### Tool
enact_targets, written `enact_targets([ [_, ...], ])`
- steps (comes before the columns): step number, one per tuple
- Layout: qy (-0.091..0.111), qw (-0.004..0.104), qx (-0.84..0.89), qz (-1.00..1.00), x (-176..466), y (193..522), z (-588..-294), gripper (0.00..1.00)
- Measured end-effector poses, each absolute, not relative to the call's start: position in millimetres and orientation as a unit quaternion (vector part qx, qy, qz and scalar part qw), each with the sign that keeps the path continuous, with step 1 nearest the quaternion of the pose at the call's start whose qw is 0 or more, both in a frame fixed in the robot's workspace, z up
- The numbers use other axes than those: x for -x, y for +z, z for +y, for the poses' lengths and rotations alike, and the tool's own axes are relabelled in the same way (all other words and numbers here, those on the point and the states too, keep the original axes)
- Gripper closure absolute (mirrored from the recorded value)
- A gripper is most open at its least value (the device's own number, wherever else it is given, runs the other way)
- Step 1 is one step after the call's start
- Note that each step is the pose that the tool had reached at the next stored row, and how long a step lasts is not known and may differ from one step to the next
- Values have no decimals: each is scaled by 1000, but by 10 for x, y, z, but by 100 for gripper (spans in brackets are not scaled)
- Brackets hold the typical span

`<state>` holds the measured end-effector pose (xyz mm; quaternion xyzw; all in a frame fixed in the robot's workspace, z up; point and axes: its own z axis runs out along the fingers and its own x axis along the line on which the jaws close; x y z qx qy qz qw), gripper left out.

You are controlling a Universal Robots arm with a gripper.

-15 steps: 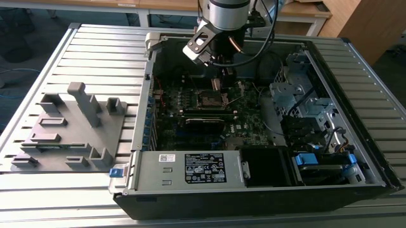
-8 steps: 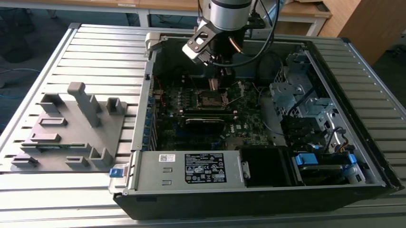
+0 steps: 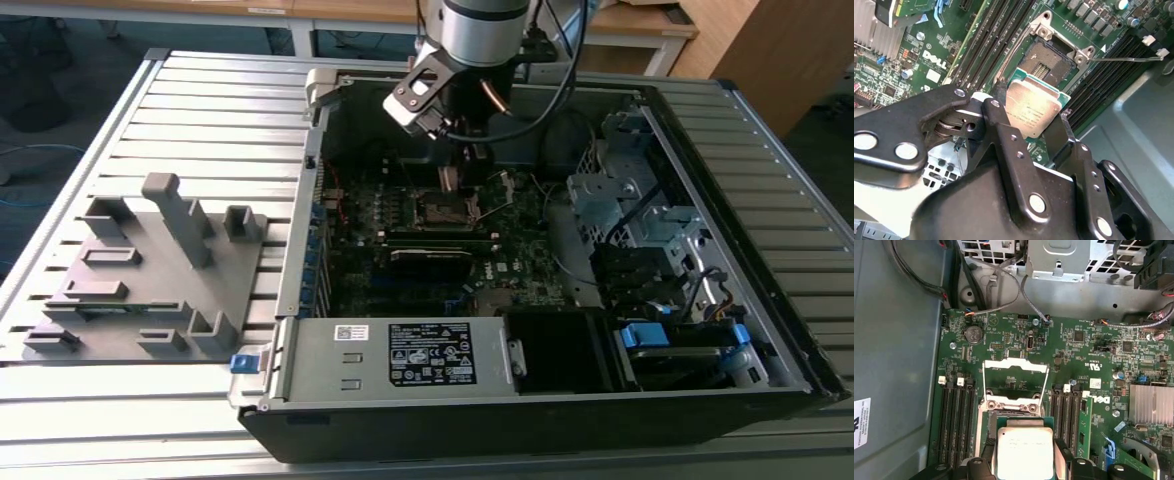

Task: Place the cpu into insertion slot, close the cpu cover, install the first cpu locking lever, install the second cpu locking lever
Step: 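Place the cpu into insertion slot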

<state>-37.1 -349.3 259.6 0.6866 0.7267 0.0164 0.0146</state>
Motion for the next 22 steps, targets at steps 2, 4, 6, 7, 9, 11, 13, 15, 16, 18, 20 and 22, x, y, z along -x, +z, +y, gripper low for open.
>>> enact_targets([
  [2,16,15,-687,726,371,2579,-3493,46],
  [4,16,15,-687,726,371,2559,-3493,46],
  [6,17,15,-687,726,372,2530,-3493,46],
  [7,17,15,-687,726,372,2513,-3493,46],
  [9,17,15,-688,725,373,2480,-3493,46],
  [11,17,15,-689,725,381,2454,-3493,46],
  [13,17,15,-689,724,386,2429,-3492,46],
  [15,18,15,-690,723,392,2409,-3493,46],
  [16,18,15,-690,723,396,2398,-3493,46],
  [18,18,15,-691,722,402,2377,-3493,46],
  [20,19,15,-692,721,405,2358,-3493,46],
  [22,20,16,-694,719,413,2340,-3491,46],
])
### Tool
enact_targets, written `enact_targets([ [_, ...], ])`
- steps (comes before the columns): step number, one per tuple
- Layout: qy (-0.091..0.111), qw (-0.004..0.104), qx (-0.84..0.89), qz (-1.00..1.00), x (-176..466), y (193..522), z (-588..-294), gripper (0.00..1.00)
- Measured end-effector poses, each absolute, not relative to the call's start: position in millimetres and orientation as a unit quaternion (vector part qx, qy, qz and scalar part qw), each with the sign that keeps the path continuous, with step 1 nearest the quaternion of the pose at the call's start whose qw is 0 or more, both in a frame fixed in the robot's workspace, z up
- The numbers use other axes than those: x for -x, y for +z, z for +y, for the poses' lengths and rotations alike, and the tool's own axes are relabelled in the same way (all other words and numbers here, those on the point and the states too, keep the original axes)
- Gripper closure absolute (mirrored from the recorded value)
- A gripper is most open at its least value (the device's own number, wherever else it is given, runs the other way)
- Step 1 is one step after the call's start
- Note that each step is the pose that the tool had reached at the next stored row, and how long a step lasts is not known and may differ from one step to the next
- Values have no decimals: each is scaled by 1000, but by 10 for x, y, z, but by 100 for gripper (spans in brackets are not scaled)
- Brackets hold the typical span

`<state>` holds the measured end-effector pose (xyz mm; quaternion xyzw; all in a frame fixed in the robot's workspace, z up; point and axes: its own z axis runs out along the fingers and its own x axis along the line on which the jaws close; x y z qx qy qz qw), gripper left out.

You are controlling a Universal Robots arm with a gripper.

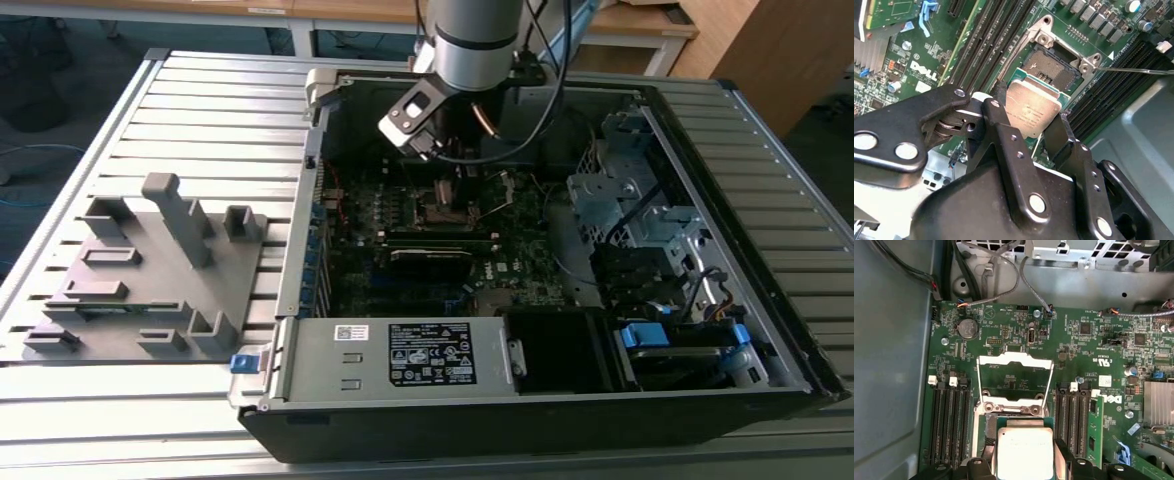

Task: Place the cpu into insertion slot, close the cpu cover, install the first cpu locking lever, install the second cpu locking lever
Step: 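Place the cpu into insertion slot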

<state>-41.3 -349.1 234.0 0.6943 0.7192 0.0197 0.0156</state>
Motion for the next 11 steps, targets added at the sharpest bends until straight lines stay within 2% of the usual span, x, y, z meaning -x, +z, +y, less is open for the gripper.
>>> enact_targets([
  [11,20,15,-710,704,437,2260,-3453,46],
])
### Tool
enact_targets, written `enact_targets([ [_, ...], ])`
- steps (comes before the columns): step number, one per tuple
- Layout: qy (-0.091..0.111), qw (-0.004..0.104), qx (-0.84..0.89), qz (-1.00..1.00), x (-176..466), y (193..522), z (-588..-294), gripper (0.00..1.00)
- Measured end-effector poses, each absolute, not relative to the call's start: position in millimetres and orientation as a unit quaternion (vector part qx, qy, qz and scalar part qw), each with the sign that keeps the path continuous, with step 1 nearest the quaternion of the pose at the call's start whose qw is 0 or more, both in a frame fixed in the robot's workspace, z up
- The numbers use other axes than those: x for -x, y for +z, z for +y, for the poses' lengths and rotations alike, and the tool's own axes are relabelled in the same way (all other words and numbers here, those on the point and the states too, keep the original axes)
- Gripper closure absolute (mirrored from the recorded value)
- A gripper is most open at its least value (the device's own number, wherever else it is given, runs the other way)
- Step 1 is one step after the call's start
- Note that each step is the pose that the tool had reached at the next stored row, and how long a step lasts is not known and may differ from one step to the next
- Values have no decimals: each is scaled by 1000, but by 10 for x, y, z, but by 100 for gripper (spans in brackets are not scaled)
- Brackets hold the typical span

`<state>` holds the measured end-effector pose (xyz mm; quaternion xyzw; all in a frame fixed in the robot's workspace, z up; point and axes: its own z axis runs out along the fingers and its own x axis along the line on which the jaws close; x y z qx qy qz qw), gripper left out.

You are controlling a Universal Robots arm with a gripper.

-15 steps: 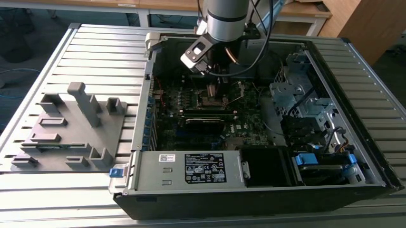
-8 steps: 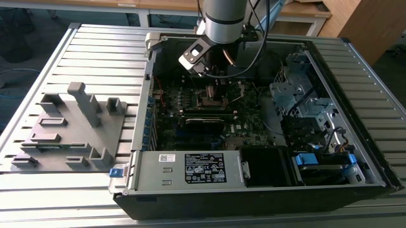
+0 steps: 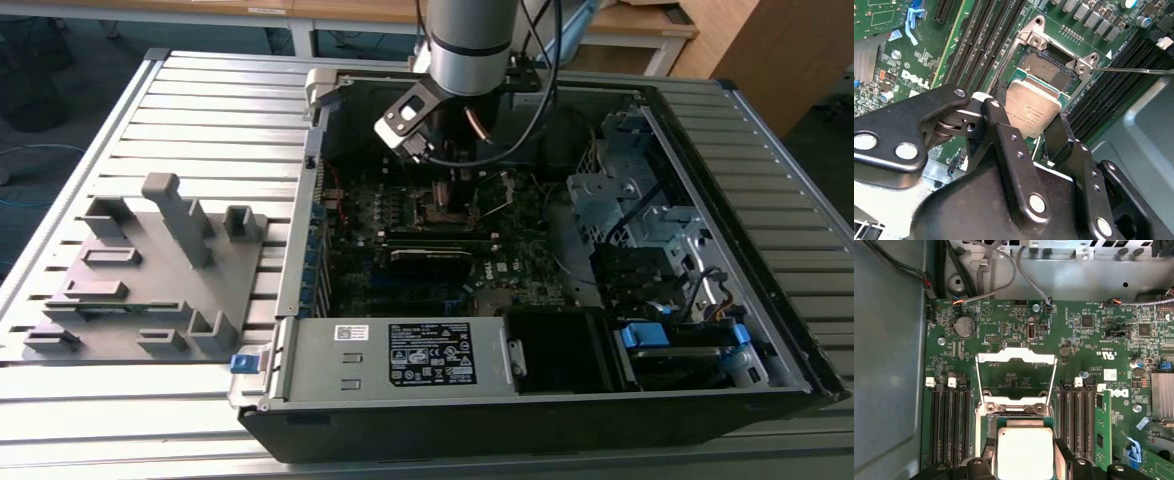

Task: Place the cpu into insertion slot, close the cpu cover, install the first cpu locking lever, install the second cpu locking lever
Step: 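Place the cpu into insertion slot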

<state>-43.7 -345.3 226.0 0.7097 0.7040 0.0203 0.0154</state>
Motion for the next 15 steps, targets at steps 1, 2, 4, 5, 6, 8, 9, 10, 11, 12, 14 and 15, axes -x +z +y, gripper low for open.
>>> enact_targets([
  [1,21,15,-710,704,437,2252,-3453,46],
  [2,21,15,-710,704,438,2243,-3453,46],
  [4,23,14,-710,704,438,2221,-3453,46],
  [5,23,13,-710,704,438,2210,-3453,46],
  [6,24,13,-709,704,439,2197,-3453,46],
  [8,25,13,-709,705,441,2179,-3453,46],
  [9,25,13,-709,705,441,2179,-3454,46],
  [10,25,13,-709,705,442,2179,-3454,46],
  [11,25,13,-709,705,442,2178,-3453,46],
  [12,25,13,-709,705,442,2177,-3453,46],
  [14,25,13,-709,705,442,2177,-3453,46],
  [15,25,13,-709,705,442,2175,-3453,46],
])
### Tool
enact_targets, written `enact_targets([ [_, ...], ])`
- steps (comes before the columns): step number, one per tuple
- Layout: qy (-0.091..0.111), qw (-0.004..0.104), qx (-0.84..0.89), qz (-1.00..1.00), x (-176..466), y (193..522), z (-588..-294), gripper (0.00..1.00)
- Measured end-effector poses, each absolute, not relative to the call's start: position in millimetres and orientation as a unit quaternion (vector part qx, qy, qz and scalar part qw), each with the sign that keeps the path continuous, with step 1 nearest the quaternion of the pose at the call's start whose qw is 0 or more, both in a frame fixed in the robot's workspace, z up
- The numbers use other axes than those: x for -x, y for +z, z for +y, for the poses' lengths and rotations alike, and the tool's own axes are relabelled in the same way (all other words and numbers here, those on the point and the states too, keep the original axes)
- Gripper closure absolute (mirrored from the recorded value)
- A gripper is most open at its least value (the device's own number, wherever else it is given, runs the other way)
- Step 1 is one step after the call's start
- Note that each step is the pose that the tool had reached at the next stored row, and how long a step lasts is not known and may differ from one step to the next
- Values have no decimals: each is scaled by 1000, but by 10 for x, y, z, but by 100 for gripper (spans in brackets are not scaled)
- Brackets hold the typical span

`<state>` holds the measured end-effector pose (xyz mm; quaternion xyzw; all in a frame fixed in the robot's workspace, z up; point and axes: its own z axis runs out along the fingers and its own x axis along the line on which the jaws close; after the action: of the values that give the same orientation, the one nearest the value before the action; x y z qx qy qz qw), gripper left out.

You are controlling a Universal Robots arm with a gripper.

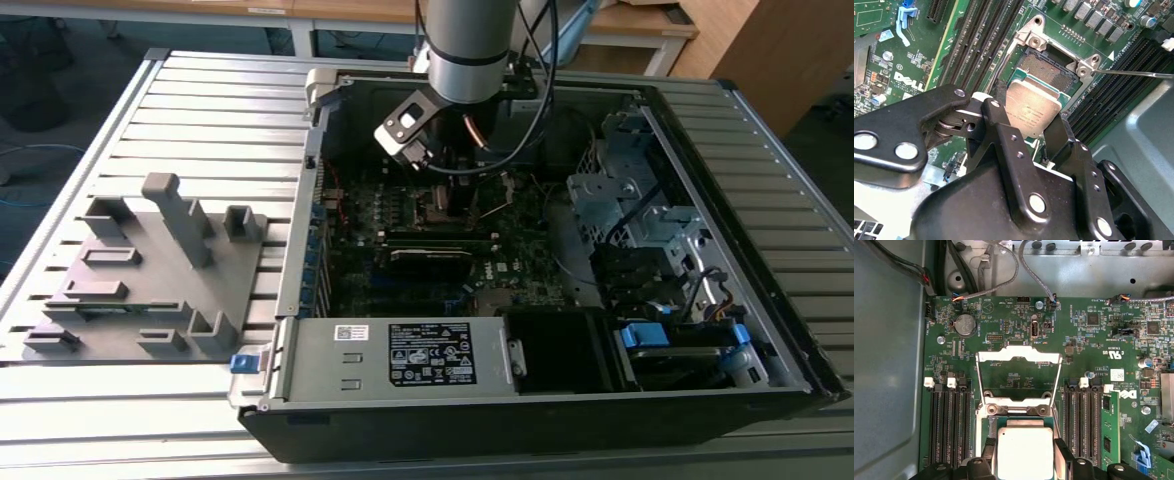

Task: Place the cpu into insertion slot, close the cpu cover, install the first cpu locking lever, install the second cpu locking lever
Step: 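Place the cpu into insertion slot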

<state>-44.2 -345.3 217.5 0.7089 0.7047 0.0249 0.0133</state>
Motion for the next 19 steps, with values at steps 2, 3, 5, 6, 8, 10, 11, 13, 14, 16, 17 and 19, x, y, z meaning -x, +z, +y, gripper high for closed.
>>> enact_targets([
  [2,25,13,-709,705,442,2172,-3453,46],
  [3,25,13,-709,705,442,2164,-3453,46],
  [5,25,13,-709,705,442,2155,-3453,46],
  [6,25,13,-709,705,442,2155,-3453,46],
  [8,25,13,-709,705,441,2155,-3453,46],
  [10,25,13,-709,705,442,2155,-3453,46],
  [11,25,13,-709,705,442,2154,-3453,46],
  [13,25,13,-709,705,442,2152,-3453,46],
  [14,25,13,-709,705,442,2150,-3452,46],
  [16,25,13,-707,707,448,2144,-3446,46],
  [17,25,13,-706,708,451,2140,-3442,46],
  [19,25,13,-704,710,464,2126,-3434,46],
])
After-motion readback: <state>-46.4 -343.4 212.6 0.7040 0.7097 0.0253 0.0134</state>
